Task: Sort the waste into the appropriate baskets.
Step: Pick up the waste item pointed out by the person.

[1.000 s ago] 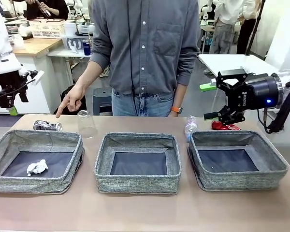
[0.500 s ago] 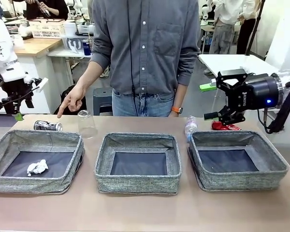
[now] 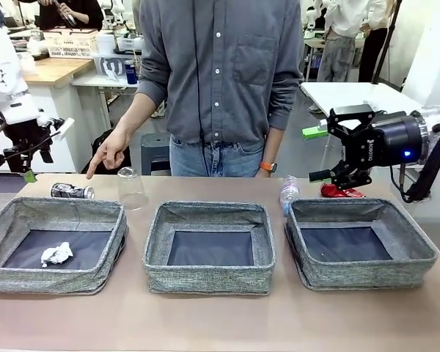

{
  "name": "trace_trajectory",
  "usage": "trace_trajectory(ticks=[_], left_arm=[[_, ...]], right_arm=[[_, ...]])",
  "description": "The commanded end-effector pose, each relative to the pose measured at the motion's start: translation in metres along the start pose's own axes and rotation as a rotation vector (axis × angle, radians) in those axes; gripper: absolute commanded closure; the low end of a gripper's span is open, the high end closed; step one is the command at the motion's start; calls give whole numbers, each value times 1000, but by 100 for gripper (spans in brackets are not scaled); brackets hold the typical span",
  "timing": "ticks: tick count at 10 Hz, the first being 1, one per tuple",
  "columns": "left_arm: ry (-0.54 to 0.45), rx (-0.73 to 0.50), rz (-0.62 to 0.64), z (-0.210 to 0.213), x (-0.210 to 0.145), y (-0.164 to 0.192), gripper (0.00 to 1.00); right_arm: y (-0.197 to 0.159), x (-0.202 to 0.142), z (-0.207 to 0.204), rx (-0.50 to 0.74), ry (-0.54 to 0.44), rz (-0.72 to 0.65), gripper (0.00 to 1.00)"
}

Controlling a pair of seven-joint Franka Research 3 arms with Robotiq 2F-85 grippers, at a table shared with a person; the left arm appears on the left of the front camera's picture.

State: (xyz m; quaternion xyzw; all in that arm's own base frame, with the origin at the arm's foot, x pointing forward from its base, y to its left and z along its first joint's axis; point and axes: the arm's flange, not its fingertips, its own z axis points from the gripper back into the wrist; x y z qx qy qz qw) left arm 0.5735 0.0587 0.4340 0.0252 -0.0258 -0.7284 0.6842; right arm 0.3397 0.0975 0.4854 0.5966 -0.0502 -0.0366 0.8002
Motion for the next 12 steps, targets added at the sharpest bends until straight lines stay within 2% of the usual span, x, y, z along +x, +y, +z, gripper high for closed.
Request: trace_trajectory(ticks=[1,5,7,12], left_arm=[[-69,14,-33,-8,-1,16,0],[-104,-9,40,-36,-15,39,0],[-108,20,68,-45,-20,50,0],[-33,59,66,-60,-27,61,0]], right_arm=[[4,1,-1,26,-6,-14,0],[4,1,-1,26,-6,-14,0],[4,1,-1,26,-6,-14,0],[4,1,-1,26,-6,-14,0]])
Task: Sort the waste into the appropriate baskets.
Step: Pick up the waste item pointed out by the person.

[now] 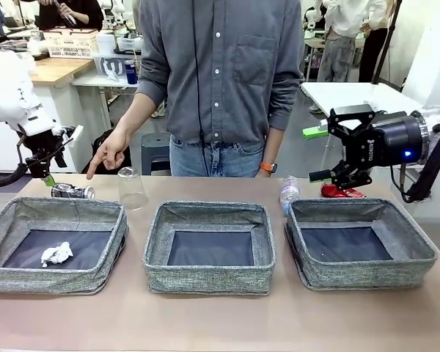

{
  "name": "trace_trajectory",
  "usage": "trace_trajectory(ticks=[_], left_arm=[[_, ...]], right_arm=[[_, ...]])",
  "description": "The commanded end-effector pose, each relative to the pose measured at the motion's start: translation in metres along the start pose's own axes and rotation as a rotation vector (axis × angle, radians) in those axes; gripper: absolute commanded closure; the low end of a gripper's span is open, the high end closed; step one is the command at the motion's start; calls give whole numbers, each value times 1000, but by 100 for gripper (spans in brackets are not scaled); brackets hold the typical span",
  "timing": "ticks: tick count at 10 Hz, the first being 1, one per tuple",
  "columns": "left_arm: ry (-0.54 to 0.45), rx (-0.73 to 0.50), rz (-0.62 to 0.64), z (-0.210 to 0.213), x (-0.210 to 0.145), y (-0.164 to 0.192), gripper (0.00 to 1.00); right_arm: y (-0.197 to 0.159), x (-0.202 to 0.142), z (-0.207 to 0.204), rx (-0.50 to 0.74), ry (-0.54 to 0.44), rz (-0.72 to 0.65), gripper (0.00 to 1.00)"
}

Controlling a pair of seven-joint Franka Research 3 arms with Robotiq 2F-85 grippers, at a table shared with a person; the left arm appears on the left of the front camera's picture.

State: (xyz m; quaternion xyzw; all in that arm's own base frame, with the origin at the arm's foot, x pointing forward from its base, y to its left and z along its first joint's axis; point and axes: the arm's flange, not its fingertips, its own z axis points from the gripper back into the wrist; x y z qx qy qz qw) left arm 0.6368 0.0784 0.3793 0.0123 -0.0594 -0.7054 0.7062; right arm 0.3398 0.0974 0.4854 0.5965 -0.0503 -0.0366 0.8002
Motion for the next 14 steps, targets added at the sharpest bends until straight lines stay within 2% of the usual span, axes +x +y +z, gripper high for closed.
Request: trace_trajectory(ticks=[1,4,6,10,14], left_arm=[[24,59,-35,-4,-6,7,0],[26,105,-76,-15,-4,13,0],[-26,33,-79,-20,-2,13,0],[-41,-90,-58,-25,-2,14,0],[-71,-79,-89,-35,3,18,0]], right_arm=[[4,1,-1,26,-6,-14,0],[4,1,-1,26,-6,-14,0],[4,1,-1,26,-6,-14,0],[4,1,-1,26,-6,-14,0],[4,1,-1,26,-6,-14,0]])
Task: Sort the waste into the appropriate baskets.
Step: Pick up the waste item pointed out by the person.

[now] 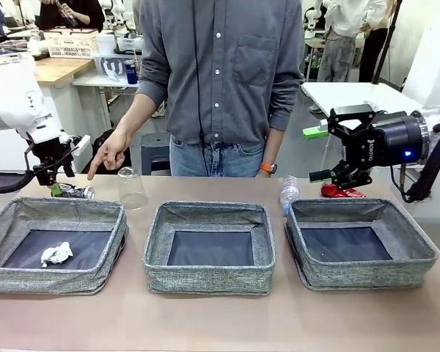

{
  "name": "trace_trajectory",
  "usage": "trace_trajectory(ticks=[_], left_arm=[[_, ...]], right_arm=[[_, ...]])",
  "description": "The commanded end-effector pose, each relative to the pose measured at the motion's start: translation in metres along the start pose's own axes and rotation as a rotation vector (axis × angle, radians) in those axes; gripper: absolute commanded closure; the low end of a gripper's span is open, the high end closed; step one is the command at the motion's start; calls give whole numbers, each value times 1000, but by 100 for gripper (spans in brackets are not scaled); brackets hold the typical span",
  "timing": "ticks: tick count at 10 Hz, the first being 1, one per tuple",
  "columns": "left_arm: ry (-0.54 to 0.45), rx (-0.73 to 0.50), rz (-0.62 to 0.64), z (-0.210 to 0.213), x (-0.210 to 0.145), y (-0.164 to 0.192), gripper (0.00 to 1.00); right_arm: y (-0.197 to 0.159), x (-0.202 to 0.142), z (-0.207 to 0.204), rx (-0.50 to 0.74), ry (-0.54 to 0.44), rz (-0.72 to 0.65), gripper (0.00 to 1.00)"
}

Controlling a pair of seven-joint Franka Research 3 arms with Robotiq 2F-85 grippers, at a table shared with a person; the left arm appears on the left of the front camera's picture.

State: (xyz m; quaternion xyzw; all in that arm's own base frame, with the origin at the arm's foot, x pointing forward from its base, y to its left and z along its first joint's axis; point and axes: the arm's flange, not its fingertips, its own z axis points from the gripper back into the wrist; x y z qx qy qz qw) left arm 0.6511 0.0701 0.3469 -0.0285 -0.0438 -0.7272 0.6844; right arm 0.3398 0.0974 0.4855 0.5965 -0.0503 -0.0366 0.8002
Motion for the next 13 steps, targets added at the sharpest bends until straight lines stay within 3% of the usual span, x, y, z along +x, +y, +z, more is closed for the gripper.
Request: trace_trajectory(ticks=[1,13], left_arm=[[-31,9,-40,-3,-4,9,0],[-42,-4,-100,-29,2,22,0]], right_arm=[[4,1,-1,26,-6,-14,0],[4,1,-1,26,-6,-14,0]])
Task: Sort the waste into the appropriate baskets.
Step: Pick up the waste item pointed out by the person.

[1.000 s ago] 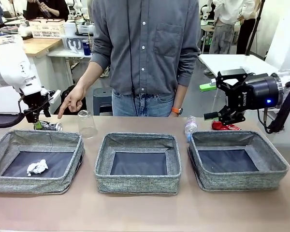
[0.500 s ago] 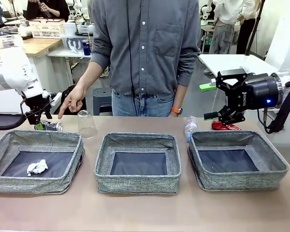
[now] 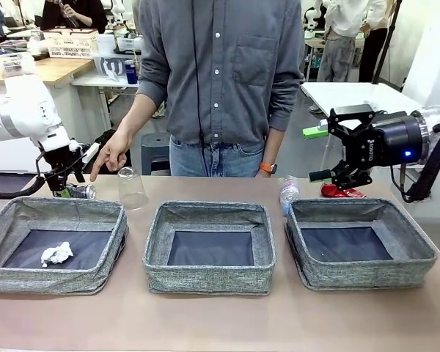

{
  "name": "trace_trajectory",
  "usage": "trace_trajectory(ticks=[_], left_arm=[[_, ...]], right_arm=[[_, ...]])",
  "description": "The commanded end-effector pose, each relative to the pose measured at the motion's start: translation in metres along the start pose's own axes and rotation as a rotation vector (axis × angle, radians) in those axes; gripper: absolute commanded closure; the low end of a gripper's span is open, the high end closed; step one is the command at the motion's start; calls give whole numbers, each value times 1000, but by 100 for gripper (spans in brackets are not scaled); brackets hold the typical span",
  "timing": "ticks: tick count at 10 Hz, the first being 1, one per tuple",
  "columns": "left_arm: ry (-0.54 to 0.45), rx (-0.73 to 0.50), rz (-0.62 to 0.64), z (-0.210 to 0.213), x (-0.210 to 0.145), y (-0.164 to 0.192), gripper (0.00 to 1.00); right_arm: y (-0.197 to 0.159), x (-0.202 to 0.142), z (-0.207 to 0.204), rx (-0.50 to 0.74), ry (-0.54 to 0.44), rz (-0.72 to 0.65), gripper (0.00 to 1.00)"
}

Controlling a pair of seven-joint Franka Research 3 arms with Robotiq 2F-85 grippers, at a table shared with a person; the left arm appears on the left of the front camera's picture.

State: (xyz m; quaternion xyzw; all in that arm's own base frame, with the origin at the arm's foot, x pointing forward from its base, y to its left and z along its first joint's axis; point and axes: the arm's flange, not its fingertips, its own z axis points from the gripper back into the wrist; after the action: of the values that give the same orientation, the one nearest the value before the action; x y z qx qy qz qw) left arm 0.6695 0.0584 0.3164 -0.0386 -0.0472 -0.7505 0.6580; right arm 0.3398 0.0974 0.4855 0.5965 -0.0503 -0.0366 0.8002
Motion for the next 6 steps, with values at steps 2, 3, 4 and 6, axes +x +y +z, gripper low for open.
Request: trace_trajectory(ticks=[2,3,4,6], left_arm=[[6,5,-23,2,-4,3,60],[6,8,-25,2,-4,3,60],[5,9,-25,2,-3,3,100],[6,9,-27,1,-2,3,100]], right_arm=[[4,1,-1,26,-6,-14,0],[4,1,-1,26,-6,-14,0],[4,1,-1,26,-6,-14,0],[4,1,-1,26,-6,-14,0]])
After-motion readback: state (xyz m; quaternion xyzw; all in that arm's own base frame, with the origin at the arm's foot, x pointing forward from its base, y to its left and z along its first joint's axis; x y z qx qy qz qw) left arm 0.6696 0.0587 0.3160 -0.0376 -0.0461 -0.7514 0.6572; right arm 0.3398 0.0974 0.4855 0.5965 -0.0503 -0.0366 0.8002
